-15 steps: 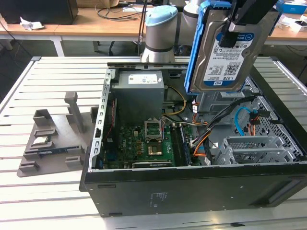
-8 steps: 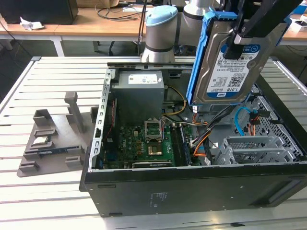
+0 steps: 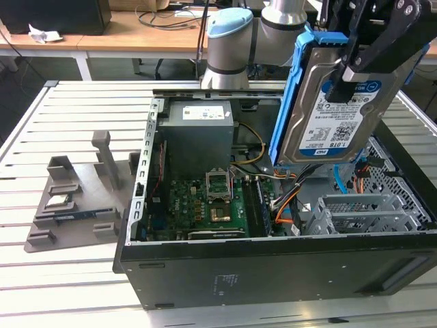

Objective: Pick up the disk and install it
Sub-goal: 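Pick up the disk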

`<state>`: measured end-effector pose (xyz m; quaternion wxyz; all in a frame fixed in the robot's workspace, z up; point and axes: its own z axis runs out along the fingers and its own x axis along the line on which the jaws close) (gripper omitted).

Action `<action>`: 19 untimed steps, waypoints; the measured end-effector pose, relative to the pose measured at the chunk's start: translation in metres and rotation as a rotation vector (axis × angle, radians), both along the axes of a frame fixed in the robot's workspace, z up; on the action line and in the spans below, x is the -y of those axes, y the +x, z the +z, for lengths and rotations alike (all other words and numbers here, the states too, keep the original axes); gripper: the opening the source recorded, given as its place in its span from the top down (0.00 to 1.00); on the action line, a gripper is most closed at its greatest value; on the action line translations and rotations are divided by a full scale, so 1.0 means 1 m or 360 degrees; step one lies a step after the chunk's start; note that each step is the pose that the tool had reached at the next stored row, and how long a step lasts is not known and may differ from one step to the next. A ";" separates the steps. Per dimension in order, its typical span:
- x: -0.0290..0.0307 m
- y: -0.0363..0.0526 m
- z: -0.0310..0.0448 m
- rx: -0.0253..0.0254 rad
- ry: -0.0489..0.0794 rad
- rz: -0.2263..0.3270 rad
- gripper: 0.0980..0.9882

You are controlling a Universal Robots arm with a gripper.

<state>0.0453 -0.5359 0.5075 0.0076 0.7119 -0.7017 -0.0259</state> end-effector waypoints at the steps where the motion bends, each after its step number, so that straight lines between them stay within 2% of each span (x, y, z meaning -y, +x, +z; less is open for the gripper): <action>1: 0.0029 0.0000 -0.0007 0.00001 0.0000 0.0000 0.70; 3: 0.0088 0.0000 -0.0021 0.00000 0.0000 0.0000 0.70; 11: 0.0207 0.0000 -0.0052 0.00000 0.0000 0.0000 0.70; 17: 0.0342 0.0000 -0.0087 0.00000 0.0000 0.0000 0.70; 19: 0.0416 0.0000 -0.0104 0.00000 0.0000 0.0000 0.70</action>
